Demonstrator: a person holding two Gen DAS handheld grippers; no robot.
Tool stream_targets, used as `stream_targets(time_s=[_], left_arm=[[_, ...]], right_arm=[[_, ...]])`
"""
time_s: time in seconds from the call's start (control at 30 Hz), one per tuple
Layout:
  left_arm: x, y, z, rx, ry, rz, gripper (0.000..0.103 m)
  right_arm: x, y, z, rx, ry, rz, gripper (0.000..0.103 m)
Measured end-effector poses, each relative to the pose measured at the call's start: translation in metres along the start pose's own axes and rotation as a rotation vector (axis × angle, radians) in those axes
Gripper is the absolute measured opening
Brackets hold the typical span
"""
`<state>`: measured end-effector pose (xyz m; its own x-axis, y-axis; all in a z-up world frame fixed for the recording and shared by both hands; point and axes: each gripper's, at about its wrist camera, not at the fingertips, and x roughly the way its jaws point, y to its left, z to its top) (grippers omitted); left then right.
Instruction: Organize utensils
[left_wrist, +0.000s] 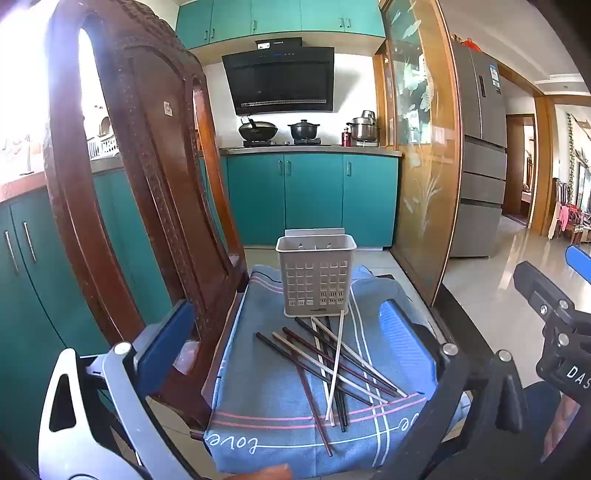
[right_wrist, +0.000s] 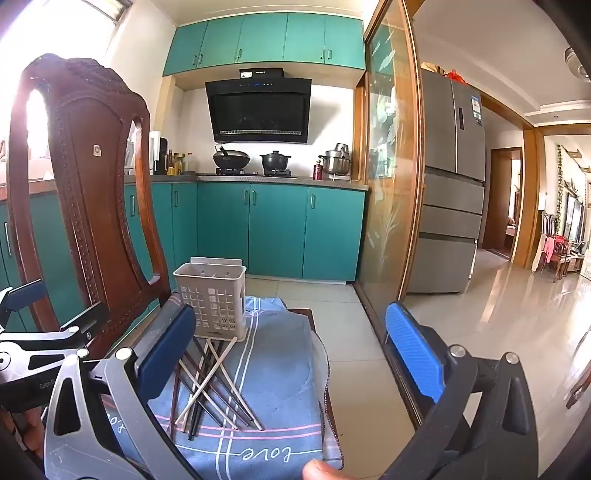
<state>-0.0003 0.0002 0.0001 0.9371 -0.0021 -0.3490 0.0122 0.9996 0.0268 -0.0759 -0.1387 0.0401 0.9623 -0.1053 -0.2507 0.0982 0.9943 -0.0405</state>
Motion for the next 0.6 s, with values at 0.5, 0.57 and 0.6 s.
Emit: stream_targets(time_s=[0.5, 0.57, 0.6], left_arm=[[-0.001, 0.001, 0.001, 0.006, 0.007, 0.002, 0.100], [-0.001, 0.001, 0.001, 0.005, 0.008, 0.000, 0.100], [-0.001, 0.001, 0.001, 0.005, 0.008, 0.000, 0.100]], right_arm=[[0.006, 0.006, 0.000, 0.004, 0.014, 0.005, 0.100], [0.001, -0.003, -0.001, 0.011, 0.008, 0.009, 0.100], [0.001, -0.003, -0.001, 0.011, 0.007, 0.008, 0.100]])
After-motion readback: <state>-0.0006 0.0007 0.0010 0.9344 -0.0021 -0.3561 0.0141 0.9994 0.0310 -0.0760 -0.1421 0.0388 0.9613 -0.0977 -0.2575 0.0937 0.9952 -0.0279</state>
